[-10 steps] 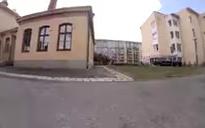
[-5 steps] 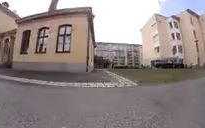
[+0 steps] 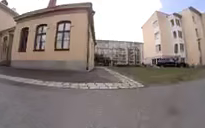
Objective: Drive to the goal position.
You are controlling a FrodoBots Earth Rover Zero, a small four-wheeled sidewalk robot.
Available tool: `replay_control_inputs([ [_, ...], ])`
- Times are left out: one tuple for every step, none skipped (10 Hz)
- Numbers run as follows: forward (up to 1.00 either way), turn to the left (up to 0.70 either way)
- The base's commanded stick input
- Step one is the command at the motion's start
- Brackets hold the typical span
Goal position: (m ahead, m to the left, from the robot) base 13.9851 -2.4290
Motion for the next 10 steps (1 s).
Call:
replay_control_inputs([
  [0.7,0.0],
  [0.7,0.0],
  [0.7,0.0],
  [0.7,0.0],
  [0.7,0.0],
  [0.7,0.0],
  [0.7,0.0],
  [0.7,0.0],
  [0.7,0.0],
  [0.7,0.0],
])
